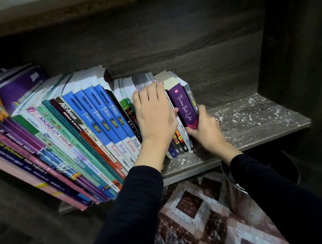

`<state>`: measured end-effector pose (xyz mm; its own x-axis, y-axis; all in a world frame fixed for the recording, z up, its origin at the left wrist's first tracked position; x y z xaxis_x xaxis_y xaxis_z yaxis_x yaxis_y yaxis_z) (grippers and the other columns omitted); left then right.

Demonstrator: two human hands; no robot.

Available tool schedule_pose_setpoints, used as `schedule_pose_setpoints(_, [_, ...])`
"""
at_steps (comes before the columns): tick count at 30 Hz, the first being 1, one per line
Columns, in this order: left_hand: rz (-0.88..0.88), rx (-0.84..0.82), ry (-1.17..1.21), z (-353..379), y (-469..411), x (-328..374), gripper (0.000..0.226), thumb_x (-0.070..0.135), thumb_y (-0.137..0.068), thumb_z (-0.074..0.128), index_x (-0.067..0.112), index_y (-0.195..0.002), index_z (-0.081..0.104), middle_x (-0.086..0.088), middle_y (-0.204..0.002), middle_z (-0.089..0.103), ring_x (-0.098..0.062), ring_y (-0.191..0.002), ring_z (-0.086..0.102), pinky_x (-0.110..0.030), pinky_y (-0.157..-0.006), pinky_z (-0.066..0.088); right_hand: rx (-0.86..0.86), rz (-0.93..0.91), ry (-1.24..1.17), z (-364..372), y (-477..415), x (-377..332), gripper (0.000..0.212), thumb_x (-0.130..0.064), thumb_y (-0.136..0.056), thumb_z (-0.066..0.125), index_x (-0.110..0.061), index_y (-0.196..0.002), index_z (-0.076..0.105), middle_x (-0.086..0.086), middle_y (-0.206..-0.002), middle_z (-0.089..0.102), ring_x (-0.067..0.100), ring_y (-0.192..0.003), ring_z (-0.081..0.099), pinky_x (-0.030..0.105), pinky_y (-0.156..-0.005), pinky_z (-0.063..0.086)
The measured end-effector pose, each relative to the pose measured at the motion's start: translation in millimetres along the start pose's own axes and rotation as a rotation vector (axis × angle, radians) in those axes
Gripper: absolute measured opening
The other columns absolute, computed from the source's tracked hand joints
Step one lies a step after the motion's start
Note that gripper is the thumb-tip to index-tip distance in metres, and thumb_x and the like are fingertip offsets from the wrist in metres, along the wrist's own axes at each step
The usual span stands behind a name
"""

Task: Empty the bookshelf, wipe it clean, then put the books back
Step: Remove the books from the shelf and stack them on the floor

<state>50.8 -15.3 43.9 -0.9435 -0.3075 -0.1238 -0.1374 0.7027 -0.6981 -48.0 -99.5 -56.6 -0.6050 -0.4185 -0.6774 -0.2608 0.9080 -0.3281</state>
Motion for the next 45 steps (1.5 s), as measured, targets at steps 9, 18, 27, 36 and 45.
schedule_pose_setpoints(9, [0.0, -0.025, 0.01, -2, 1, 1, 0.071, 0.045, -0.084, 0.06, 0.008, -0.14, 0.035, -0.008, -0.14, 0.042, -0.025, -0.129, 0.037, -0.04, -0.113, 0.017, 0.053, -0.043, -0.019, -1, 3, 0, 0.068, -0.022, -0.085, 0.07, -0.008, -0.139, 0.03, 0.014, -0.117, 0.062, 0.031, -0.102, 0.063, 0.045, -0.085, 0.052])
schedule_pose_setpoints(18, [-0.01, -0.096, 0.099, -6, -2, -1, 0.07, 0.05, -0.092, 0.048, 0.012, -0.146, 0.026, -0.003, -0.149, 0.032, -0.02, -0.14, 0.023, -0.039, -0.116, -0.001, 0.164, -0.051, 0.033, -21, 8, 2, 0.061, -0.024, -0.088, 0.065, -0.003, -0.136, 0.035, 0.017, -0.11, 0.063, 0.033, -0.094, 0.064, 0.033, -0.074, 0.043])
schedule_pose_setpoints(27, [-0.492, -0.169, 1.101, -41, 17, 28, 0.098, 0.068, -0.07, 0.064, 0.019, -0.147, 0.027, 0.001, -0.146, 0.041, -0.017, -0.136, 0.034, -0.034, -0.111, 0.028, 0.328, -0.141, 0.068, -91, 46, -32, 0.062, -0.028, -0.083, 0.07, -0.006, -0.133, 0.042, 0.018, -0.112, 0.065, 0.042, -0.093, 0.063, 0.04, -0.072, 0.042])
schedule_pose_setpoints(36, [-0.684, -0.072, 1.295, -103, 38, 33, 0.04, 0.047, -0.061, 0.082, 0.018, -0.084, 0.065, 0.005, -0.078, 0.069, -0.011, -0.076, 0.066, -0.024, -0.068, 0.053, 0.378, -0.407, 0.094, -131, 111, -91, 0.071, -0.026, -0.073, 0.079, -0.003, -0.132, 0.048, 0.014, -0.111, 0.067, 0.041, -0.083, 0.067, 0.041, -0.063, 0.049])
schedule_pose_setpoints(45, [-0.768, 0.042, 1.572, -129, 90, -34, 0.008, 0.012, -0.072, 0.074, 0.013, -0.078, 0.068, 0.005, -0.076, 0.072, -0.012, -0.072, 0.068, -0.031, -0.069, 0.054, -0.126, -0.457, -0.268, -120, 128, -112, 0.042, -0.04, -0.101, 0.036, -0.03, -0.141, 0.042, -0.008, -0.147, 0.04, 0.007, -0.14, 0.025, 0.02, -0.117, 0.01])
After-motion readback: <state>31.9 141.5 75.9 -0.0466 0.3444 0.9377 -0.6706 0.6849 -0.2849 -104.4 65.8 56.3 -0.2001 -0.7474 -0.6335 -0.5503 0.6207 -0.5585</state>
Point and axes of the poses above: each hand's wrist, its own y-axis away from the middle knuckle, its own z-axis out of the palm, x = y × z, the point moved 6 cm from there along -y, towards the middle knuckle
